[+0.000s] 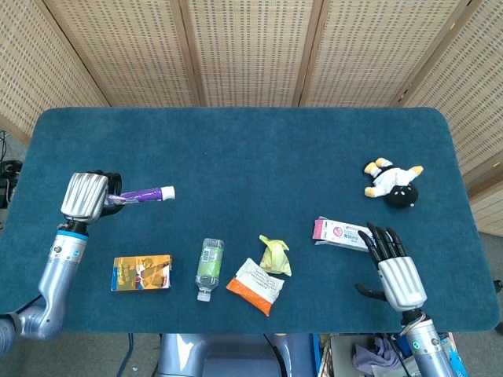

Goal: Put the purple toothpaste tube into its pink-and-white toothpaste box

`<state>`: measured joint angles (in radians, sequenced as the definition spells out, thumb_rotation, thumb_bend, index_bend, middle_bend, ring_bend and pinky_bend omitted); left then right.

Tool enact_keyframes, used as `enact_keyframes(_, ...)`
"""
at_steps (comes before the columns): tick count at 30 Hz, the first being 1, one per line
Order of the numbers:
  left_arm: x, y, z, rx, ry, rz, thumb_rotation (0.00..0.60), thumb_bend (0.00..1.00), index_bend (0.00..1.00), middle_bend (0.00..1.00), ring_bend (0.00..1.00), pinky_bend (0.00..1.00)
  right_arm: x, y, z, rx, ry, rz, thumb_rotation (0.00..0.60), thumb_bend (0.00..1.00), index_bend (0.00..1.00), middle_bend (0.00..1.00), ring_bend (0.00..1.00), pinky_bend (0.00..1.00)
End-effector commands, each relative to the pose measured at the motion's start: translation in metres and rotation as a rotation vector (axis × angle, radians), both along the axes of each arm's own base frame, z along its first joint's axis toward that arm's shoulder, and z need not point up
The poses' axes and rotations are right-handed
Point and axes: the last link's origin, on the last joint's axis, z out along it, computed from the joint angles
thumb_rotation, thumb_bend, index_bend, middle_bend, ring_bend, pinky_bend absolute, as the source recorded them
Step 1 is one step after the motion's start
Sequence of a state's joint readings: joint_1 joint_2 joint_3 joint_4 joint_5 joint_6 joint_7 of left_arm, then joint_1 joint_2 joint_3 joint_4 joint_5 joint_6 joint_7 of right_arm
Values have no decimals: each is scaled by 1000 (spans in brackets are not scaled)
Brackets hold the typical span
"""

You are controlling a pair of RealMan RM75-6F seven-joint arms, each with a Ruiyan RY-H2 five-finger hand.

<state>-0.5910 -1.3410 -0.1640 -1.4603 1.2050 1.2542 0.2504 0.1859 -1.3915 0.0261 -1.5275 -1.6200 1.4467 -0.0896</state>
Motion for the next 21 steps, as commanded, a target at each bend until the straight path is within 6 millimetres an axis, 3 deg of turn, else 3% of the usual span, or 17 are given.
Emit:
enact_keyframes(1, 0, -4, 6, 4, -19, -18, 600, 312, 824, 685, 585, 648, 5, -8, 0, 8, -7, 2, 600, 1, 0, 0, 0, 0)
enact_keyframes(7, 7, -8, 12, 5, -54, -52, 600, 313, 824, 685, 585, 648, 23, -42, 2, 55, 32, -16, 600, 1, 0, 0, 0, 0)
enact_keyframes(11, 12, -11, 14, 2, -57, -82, 600, 313, 824, 685, 584, 648, 33, -75, 1, 114, 47, -69, 600, 1, 8, 0, 0, 0)
enact_keyframes(15, 13, -12, 15, 1, -60, -96, 600, 311, 824, 685, 584, 648, 32, -100, -2, 157, 75, -130, 600, 1, 46, 0, 0, 0)
enact_keyframes(21, 13, -12, 16, -1, -59, -101, 600, 312, 824, 685, 584, 648, 20, -118, -14, 193, 113, -219, 600, 1, 59, 0, 0, 0)
